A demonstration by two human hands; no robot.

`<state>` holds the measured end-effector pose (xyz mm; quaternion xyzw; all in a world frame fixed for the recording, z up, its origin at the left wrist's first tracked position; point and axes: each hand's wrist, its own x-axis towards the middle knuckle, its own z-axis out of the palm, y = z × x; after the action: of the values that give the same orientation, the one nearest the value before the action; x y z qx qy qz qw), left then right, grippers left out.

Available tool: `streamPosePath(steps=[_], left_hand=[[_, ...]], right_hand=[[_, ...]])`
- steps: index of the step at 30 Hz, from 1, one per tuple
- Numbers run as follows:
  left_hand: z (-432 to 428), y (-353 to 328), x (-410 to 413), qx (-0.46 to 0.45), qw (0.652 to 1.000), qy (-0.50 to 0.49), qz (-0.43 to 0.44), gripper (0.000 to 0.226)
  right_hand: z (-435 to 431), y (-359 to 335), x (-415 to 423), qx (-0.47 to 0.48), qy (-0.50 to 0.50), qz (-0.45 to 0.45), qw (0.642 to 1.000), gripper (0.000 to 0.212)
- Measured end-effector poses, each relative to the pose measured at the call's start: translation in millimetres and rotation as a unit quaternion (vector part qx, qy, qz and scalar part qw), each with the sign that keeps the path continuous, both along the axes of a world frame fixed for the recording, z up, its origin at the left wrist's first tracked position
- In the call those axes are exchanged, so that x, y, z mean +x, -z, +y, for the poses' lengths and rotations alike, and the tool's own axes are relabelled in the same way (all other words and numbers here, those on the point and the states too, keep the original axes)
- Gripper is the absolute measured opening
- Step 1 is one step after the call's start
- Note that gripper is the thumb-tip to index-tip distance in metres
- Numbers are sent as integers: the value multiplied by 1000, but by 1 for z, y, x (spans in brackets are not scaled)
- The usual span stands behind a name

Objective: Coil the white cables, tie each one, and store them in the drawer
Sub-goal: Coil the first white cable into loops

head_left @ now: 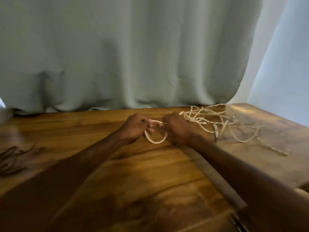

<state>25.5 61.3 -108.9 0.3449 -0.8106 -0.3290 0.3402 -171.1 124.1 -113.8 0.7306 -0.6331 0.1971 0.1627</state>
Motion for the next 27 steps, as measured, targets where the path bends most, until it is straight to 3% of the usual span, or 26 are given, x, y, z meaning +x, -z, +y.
streamPosePath(steps=[2,7,15,19,24,27], left_hand=[[27,-14,11,18,999,-18,48,27],[66,-57,45,-52,995,-44,68,25],[51,-77,95,-96,967,-173,159,23],[8,-58,108,-50,959,-233,152,24],[-35,-5,74,22,957,-230,174,25],[-53,21,50,25,961,-223,161,26]], right_hand=[[23,-10,2,-8,13,-24,1000,21],[72,-31,-4,-37,68,-46,996,29],[75,-17,-54,-72,149,-113,980,7],[39,3,-79,-64,147,-203,966,14],[-15,23,-87,-126,166,-290,934,10],[-47,32,-101,-114,179,-337,917,16]])
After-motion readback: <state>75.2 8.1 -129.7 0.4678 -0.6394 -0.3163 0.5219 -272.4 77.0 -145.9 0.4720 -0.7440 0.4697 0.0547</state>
